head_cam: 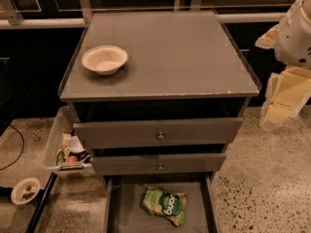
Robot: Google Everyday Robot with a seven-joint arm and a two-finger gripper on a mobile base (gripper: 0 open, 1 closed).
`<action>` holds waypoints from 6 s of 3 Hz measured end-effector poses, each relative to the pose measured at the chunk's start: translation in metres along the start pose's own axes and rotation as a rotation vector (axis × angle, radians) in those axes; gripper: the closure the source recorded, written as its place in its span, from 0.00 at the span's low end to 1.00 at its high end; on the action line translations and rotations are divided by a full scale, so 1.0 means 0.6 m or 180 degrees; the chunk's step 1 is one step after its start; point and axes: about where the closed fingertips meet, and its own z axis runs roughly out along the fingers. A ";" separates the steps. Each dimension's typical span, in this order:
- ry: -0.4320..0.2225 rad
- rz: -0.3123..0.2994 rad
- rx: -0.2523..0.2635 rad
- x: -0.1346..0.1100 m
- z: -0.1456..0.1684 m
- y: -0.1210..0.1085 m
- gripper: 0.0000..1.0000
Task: Pick green rice chip bag from bottom drawer and place on counter
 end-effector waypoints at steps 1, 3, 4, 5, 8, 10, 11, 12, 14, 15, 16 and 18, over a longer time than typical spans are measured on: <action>0.0000 0.0000 0.0000 0.000 0.000 0.000 0.00; -0.0076 -0.0094 -0.0100 0.030 0.071 0.038 0.00; -0.0123 -0.0207 -0.0182 0.055 0.139 0.069 0.00; -0.0165 -0.0301 -0.0426 0.084 0.242 0.094 0.00; -0.0534 -0.0302 -0.0573 0.095 0.401 0.149 0.00; -0.1108 -0.0322 -0.0477 0.122 0.615 0.159 0.00; -0.1108 -0.0322 -0.0477 0.122 0.615 0.159 0.00; -0.1231 -0.0143 -0.0506 0.126 0.647 0.168 0.00; -0.1685 0.0365 -0.0472 0.121 0.829 0.179 0.00; -0.1774 0.0356 -0.0517 0.105 0.913 0.197 0.00; -0.1698 0.0049 -0.0551 0.081 1.028 0.207 0.00; -0.1775 0.0040 -0.0676 0.060 1.112 0.233 0.00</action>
Offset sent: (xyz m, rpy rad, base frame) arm -0.0087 -0.0055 -0.0394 0.0283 0.0324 0.0252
